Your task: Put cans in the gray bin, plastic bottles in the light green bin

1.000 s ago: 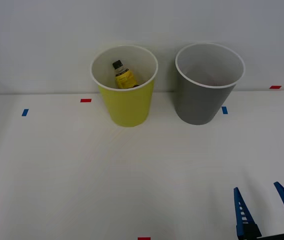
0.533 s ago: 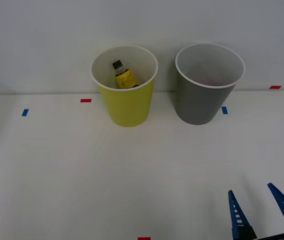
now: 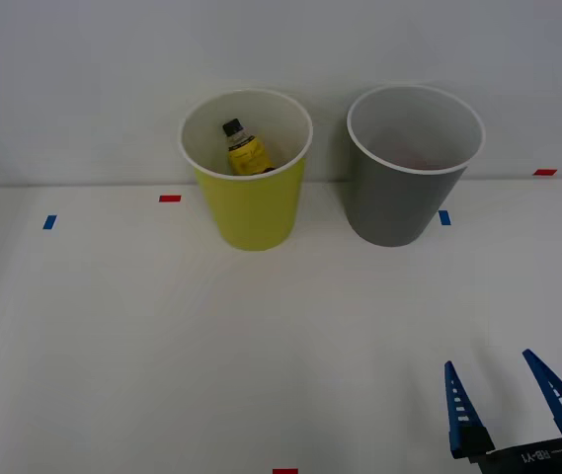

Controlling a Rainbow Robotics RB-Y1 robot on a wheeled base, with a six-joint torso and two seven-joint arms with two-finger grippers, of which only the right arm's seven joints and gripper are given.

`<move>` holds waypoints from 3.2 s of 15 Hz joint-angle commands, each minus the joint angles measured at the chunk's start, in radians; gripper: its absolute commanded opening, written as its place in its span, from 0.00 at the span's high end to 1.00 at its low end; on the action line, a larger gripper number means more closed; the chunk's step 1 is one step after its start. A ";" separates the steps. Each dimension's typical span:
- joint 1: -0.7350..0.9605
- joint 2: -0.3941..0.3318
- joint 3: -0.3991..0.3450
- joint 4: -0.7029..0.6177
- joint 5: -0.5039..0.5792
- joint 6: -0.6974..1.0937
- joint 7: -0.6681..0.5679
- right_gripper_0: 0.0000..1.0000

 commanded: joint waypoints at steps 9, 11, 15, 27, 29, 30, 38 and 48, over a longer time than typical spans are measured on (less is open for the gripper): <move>0.054 0.000 0.077 0.006 -0.349 0.005 0.305 0.00; 0.025 0.000 0.066 0.113 -0.415 -0.145 0.368 0.00; -0.001 0.000 0.040 0.193 -0.426 -0.221 0.452 0.00; 0.053 0.000 0.026 0.072 -0.303 -0.167 0.299 0.00; 0.051 -0.002 0.025 0.072 -0.303 -0.167 0.302 0.00; 0.051 -0.004 0.019 0.072 -0.300 -0.168 0.305 0.00; 0.053 -0.010 0.014 0.072 -0.288 -0.167 0.308 0.00; 0.053 -0.010 0.014 0.072 -0.288 -0.167 0.308 0.00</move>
